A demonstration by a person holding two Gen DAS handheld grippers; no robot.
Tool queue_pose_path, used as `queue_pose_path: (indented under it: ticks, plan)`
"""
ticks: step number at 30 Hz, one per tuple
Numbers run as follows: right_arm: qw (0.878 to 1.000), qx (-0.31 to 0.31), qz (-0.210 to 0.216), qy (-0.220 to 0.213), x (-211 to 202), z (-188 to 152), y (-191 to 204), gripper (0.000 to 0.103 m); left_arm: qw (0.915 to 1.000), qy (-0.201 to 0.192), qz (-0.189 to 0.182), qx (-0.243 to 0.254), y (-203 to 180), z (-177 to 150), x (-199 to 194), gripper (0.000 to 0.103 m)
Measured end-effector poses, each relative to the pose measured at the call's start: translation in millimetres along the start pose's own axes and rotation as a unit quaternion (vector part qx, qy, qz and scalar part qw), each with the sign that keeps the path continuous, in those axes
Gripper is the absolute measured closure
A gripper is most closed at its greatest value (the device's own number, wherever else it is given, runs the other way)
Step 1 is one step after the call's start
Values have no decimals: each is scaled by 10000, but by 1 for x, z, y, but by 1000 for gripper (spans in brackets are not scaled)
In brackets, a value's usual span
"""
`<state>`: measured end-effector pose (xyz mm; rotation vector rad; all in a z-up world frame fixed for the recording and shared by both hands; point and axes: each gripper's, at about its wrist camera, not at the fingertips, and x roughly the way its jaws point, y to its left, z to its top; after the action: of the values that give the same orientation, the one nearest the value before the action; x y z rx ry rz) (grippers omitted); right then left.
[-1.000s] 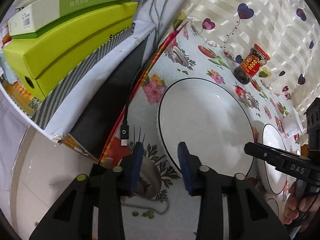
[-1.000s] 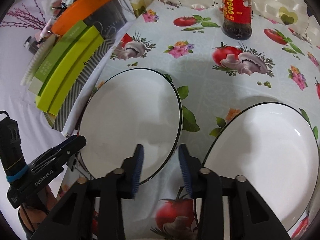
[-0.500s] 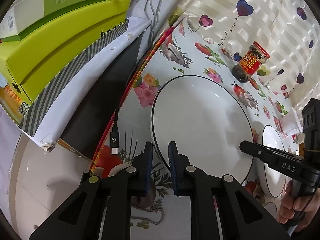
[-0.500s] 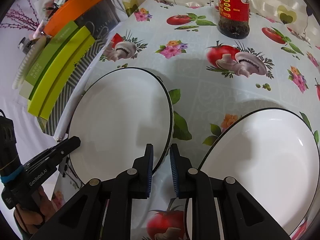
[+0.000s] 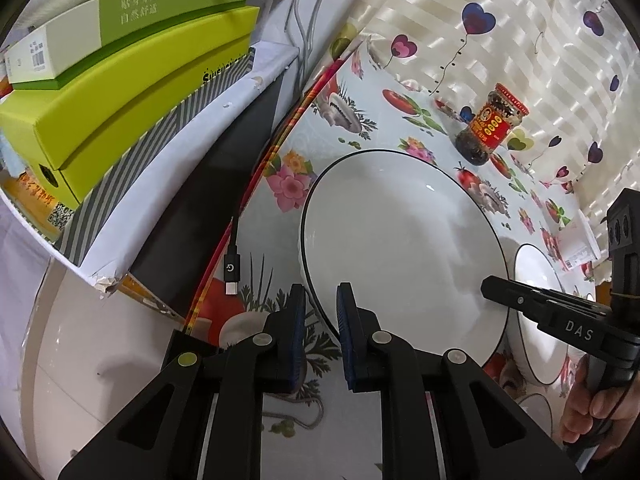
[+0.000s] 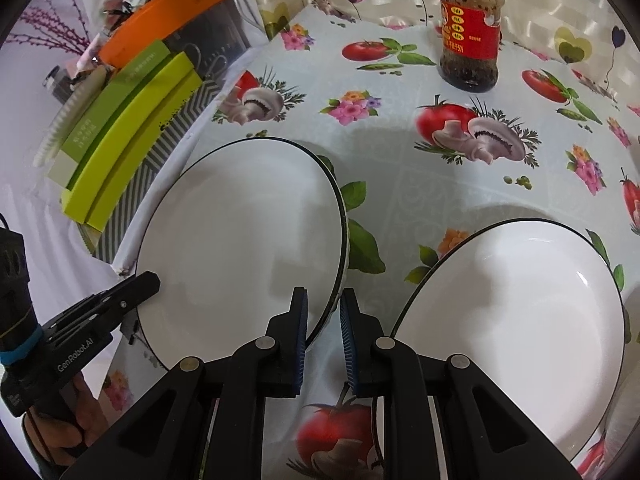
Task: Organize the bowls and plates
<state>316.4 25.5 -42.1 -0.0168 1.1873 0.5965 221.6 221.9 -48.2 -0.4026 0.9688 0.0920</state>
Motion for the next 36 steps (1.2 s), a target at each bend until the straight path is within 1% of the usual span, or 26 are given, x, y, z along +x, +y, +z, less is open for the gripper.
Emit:
queue_pose_path:
  ticks: [6,13,21,26,32,36]
  plan:
    - [10000,-30,19,-48,-18,-11,2,87,9999,-119,-23,76,-11,-7,-23,87]
    - [9998,-14,0,-179,-59,-40,-3,87,9995,-206,-100,209,-35,-25,-54,87]
    - [9995,44,-89,-298,-105,-87,-11,87,9985,-267,-252,412,-69,-66,-90,87]
    - [9993,104,-159,-324,-129,-126,-20,87,9979,-151,-315,539,-86,-97,-100,87]
    - [9992,172,-240,-255,-140,-165,-28,87,9974,19,-375,609,-96,-132,-103,87]
    - [9992,221,-240,-242,-144,-182,-32,87,9973,44,-392,624,-100,-146,-107,87]
